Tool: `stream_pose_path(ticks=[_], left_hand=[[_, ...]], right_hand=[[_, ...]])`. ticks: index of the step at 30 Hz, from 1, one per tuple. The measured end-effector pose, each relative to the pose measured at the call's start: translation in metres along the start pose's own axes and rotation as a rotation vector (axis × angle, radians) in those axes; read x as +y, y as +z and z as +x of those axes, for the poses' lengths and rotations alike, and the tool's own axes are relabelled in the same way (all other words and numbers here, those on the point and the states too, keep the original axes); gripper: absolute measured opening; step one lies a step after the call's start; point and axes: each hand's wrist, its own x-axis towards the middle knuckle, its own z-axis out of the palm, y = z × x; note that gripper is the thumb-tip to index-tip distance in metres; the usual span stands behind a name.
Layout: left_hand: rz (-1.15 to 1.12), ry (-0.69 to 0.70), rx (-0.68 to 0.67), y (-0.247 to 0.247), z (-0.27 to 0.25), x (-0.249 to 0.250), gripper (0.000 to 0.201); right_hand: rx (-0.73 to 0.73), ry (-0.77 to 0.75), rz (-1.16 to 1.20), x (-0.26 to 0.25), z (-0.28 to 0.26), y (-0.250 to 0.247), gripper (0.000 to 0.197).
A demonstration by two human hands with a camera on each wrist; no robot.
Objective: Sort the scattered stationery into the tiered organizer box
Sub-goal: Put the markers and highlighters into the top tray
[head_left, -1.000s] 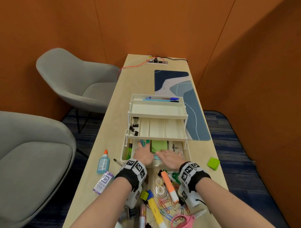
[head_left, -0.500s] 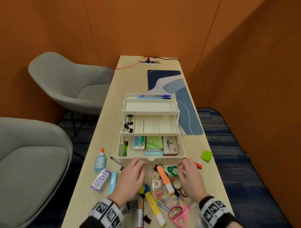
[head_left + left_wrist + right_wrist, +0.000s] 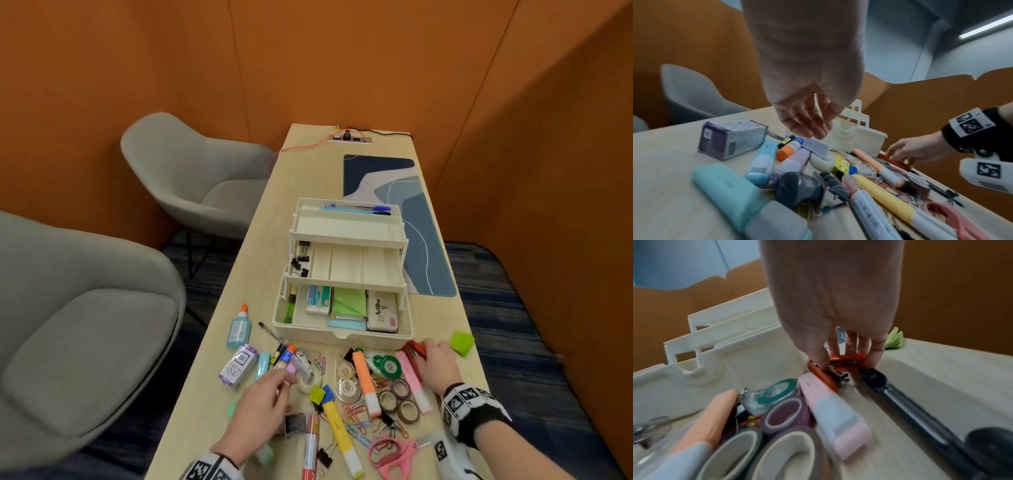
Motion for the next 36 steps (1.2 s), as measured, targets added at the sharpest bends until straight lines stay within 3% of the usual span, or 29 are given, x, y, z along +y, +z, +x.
stream_pose_path(ticks=[11, 19, 22, 26, 30, 32, 36], left_hand=[[0.009, -0.040, -0.023, -0.005, 0.010, 0.001, 0.017], [-0.008, -0.046, -0.029, -0.005, 0.017, 0.003, 0.017], [-0.023, -0.037, -0.036, -0.005, 0.018, 0.005, 0.019], [-0.051, -0.022, -0.027, -0.004, 0.023, 0.012, 0.020], [-0.110, -0.001, -0.040, 0.001, 0.031, 0.032, 0.018], [-0.159, 0.035, -0.087, 0.002, 0.036, 0.052, 0.015], [-0.341, 0.010, -0.180, 0.004, 0.049, 0.090, 0.026]], right_hand=[[0.005, -0.002, -0.071, -0.004, 0.009, 0.001, 0.030], [0.059, 0.024, 0.143, -0.002, 0.004, -0.004, 0.011], [0.071, 0.012, 0.163, 0.001, 0.000, -0.006, 0.017], [0.178, 0.094, 0.281, 0.001, -0.018, -0.016, 0.020], [0.364, 0.222, 0.609, -0.014, -0.051, -0.042, 0.027], [0.376, 0.139, 0.770, -0.033, -0.065, -0.055, 0.026], [0.195, -0.070, 0.888, -0.083, -0.078, -0.052, 0.013]])
